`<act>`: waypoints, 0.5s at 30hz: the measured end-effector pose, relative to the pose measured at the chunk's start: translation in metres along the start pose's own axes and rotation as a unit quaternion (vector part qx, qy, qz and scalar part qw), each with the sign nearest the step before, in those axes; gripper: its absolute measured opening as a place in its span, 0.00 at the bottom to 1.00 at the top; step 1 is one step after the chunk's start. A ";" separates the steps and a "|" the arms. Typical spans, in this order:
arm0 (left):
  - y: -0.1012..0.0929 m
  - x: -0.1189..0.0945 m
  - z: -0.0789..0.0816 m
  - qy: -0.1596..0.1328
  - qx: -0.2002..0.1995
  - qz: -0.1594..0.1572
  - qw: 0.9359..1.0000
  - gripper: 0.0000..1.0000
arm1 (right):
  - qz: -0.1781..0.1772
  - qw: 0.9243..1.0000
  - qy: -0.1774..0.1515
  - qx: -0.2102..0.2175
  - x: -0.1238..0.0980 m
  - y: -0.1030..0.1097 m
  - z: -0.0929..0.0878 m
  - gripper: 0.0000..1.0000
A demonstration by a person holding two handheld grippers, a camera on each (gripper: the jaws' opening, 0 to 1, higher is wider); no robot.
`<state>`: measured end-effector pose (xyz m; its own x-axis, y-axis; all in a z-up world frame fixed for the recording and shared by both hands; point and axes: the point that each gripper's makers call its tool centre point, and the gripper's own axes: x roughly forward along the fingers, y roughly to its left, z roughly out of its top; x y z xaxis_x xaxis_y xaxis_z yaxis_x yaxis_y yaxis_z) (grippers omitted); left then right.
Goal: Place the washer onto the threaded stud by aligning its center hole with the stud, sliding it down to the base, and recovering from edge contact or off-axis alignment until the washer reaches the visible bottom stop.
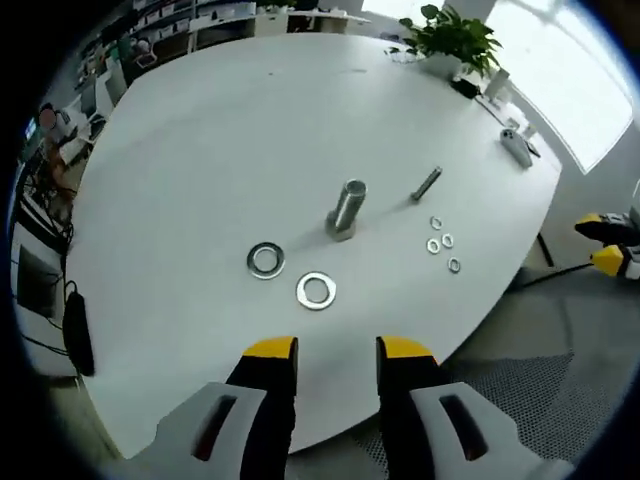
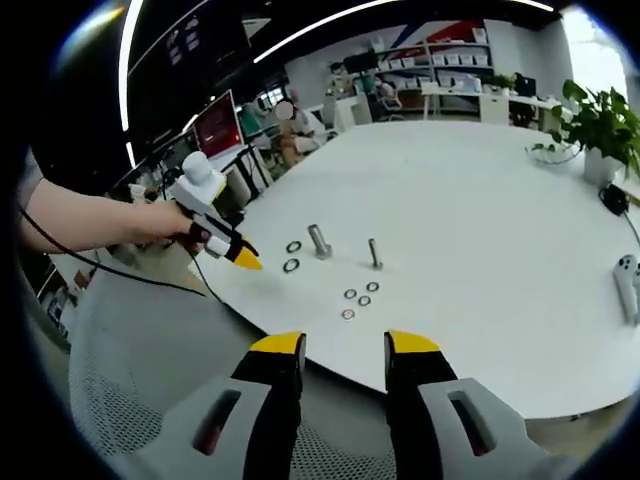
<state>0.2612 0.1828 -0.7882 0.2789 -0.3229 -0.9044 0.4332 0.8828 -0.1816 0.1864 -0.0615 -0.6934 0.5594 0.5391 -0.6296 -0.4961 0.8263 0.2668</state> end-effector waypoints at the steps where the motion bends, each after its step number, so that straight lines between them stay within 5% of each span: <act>1: -0.001 0.001 0.002 0.003 0.004 0.002 1.000 0.29 | 0.000 1.000 0.000 0.001 0.000 0.000 0.000 0.33; 15: 0.002 0.036 0.012 0.057 0.062 0.018 0.996 0.32 | 0.000 1.000 -0.008 0.005 -0.001 -0.001 0.003 0.33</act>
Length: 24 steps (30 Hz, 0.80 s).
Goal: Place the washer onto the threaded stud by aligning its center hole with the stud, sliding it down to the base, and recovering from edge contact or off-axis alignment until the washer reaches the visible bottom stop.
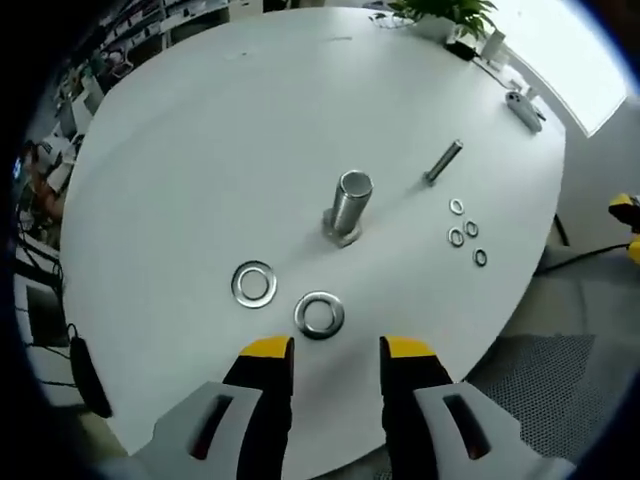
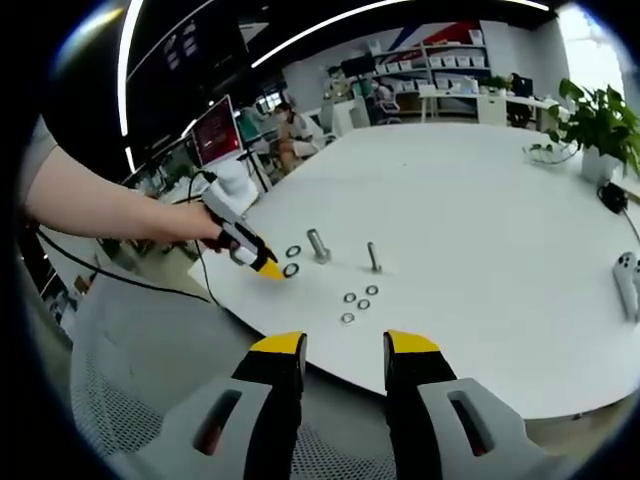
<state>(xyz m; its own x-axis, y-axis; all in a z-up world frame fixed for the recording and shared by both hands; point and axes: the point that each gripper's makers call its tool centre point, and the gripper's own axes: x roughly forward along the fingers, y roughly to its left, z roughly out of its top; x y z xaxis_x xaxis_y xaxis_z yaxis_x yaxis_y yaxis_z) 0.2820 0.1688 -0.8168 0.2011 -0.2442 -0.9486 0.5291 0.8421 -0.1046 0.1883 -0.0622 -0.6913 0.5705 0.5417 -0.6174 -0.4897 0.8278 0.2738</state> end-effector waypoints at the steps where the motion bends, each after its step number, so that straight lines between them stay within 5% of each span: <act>1: 0.001 0.003 0.000 0.007 0.006 0.001 1.000 0.32 | -0.001 1.000 0.001 0.000 0.000 0.000 0.000 0.33; 16: 0.007 0.018 0.001 0.045 0.040 0.008 0.998 0.33 | -0.001 1.000 0.002 -0.001 -0.001 0.000 0.000 0.32; 24: 0.013 0.020 0.005 0.037 0.083 0.031 0.995 0.27 | -0.002 1.000 0.000 0.000 -0.001 -0.001 0.001 0.32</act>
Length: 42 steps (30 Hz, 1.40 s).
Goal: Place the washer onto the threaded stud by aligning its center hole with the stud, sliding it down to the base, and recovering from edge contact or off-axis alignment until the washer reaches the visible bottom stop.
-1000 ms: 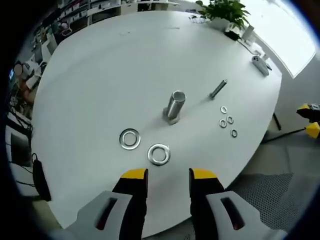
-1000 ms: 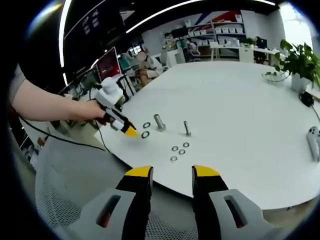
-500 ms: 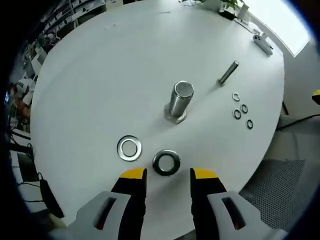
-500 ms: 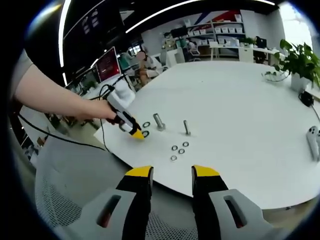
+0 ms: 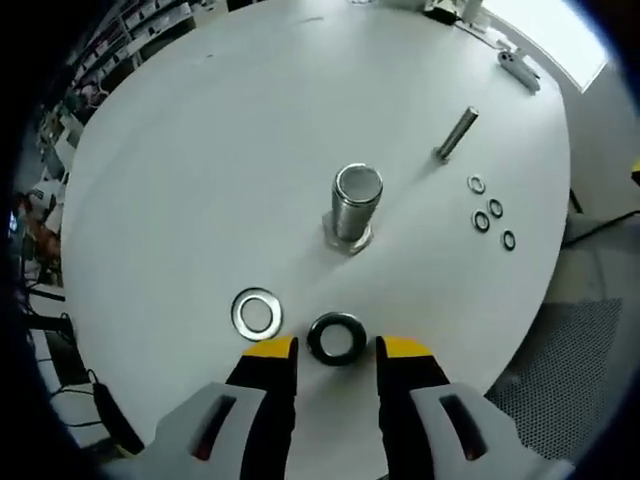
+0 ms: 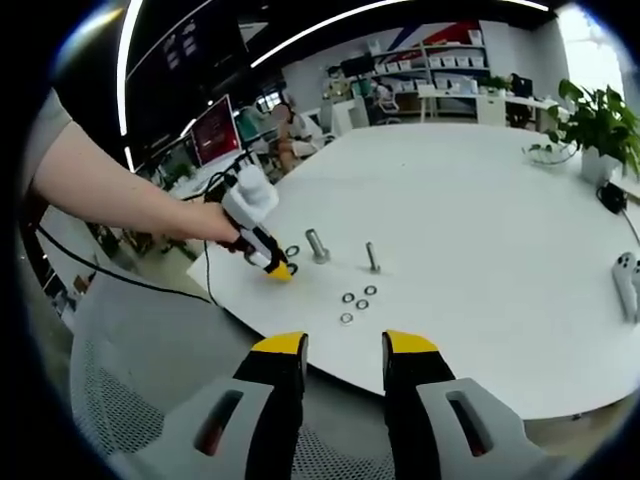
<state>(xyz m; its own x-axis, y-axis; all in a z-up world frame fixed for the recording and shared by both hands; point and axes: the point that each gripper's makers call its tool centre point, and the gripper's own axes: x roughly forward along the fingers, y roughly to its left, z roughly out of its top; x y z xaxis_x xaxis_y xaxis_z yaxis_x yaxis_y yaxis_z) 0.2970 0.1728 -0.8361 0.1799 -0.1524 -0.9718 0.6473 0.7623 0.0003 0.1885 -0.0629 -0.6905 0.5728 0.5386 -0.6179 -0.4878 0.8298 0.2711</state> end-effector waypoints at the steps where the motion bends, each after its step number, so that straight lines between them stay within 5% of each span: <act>1: 0.002 0.000 0.000 0.002 0.017 0.004 1.000 0.27 | 0.000 1.000 0.001 0.000 0.000 0.000 0.000 0.32; 12: -0.002 0.000 0.000 0.016 0.012 -0.003 1.000 0.27 | -0.003 1.000 0.000 0.001 0.000 -0.001 0.000 0.31; 19: -0.003 0.001 0.001 0.036 0.035 -0.007 0.999 0.25 | -0.002 1.000 -0.002 0.002 0.001 -0.001 0.000 0.31; 21: -0.007 0.001 0.004 0.029 0.077 -0.014 0.997 0.21 | -0.001 1.000 -0.001 0.003 0.001 -0.001 0.000 0.31; 42: -0.008 0.001 0.001 0.030 0.050 -0.008 0.998 0.19 | -0.001 1.000 -0.004 0.003 0.000 -0.002 0.001 0.31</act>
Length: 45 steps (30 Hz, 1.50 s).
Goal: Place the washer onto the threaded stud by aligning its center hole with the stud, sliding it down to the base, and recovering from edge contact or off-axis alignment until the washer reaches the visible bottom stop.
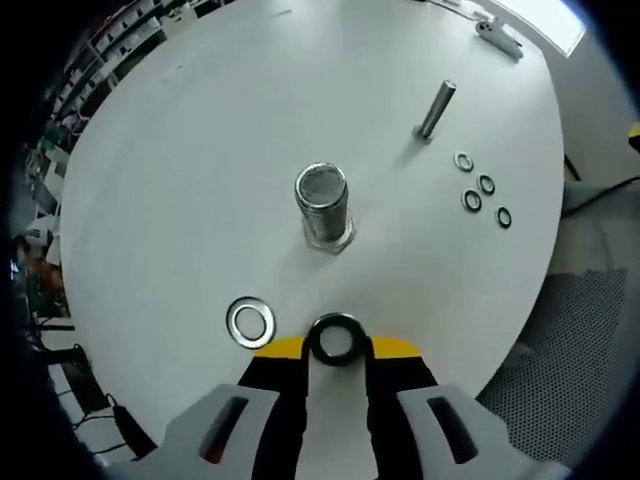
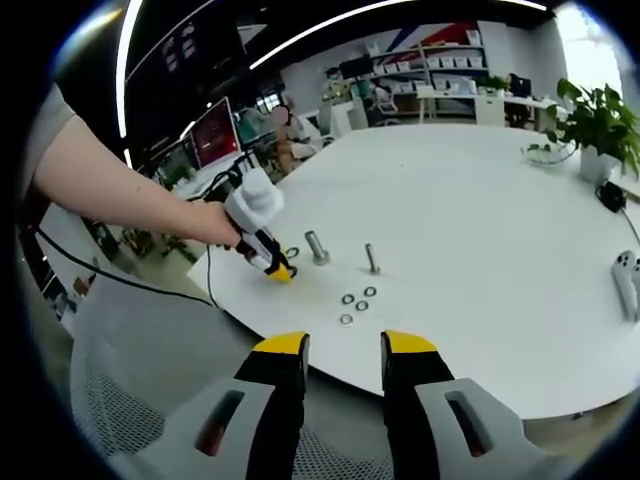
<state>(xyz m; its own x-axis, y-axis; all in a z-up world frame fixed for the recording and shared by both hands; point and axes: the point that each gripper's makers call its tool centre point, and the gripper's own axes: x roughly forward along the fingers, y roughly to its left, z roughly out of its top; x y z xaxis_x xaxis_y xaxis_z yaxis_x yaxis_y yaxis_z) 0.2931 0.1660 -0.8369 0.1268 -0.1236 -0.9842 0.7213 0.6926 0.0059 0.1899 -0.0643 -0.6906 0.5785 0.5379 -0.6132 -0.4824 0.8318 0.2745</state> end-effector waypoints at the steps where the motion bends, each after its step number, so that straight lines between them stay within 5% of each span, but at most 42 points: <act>1: 0.000 0.000 0.000 0.000 0.000 -0.001 1.000 0.19 | 0.000 1.000 0.000 0.000 0.000 0.000 0.000 0.31; 22: -0.002 -0.005 -0.001 -0.004 0.012 -0.001 1.000 0.19 | -0.001 1.000 -0.003 0.004 0.000 0.000 0.001 0.31; 45: -0.011 -0.027 0.019 -0.045 0.043 -0.003 0.998 0.19 | -0.003 1.000 -0.002 0.005 0.000 -0.002 0.000 0.31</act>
<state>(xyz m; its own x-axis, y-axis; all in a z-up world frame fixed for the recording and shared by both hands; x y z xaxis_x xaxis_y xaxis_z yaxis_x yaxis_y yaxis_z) 0.2947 0.1485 -0.8072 0.1802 -0.1926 -0.9646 0.7773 0.6288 0.0197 0.1908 -0.0658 -0.6906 0.5837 0.5330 -0.6126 -0.4716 0.8366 0.2787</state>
